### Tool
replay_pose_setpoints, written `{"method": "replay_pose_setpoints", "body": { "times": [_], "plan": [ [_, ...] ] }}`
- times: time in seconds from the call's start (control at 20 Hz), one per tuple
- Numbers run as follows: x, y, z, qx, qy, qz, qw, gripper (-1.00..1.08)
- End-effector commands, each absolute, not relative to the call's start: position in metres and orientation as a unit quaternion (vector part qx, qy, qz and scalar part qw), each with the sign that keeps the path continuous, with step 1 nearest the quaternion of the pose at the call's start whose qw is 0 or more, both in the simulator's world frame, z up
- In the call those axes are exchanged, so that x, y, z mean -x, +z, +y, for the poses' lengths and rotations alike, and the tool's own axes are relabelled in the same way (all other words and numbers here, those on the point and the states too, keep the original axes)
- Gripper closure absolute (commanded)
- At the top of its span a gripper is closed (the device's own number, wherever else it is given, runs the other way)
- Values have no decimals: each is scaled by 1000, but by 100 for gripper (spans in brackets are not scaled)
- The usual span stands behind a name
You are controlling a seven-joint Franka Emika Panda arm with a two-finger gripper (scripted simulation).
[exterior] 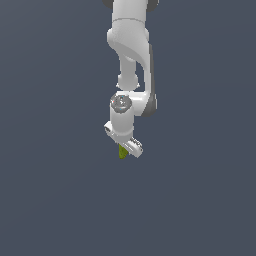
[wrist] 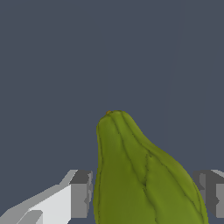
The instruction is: Pick up the object and move it to a goal position.
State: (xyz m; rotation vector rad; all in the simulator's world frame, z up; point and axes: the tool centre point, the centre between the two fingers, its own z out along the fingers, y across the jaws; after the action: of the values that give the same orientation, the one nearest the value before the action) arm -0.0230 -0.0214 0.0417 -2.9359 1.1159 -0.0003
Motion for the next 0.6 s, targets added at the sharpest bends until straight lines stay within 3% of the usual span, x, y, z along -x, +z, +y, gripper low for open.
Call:
{"method": "replay_pose_setpoints", "body": {
  "times": [0.0, 0.55],
  "plan": [
    [23, 42, -21, 935, 0, 355, 0, 108],
    [30, 77, -24, 935, 0, 355, 1, 108]
  ]
}}
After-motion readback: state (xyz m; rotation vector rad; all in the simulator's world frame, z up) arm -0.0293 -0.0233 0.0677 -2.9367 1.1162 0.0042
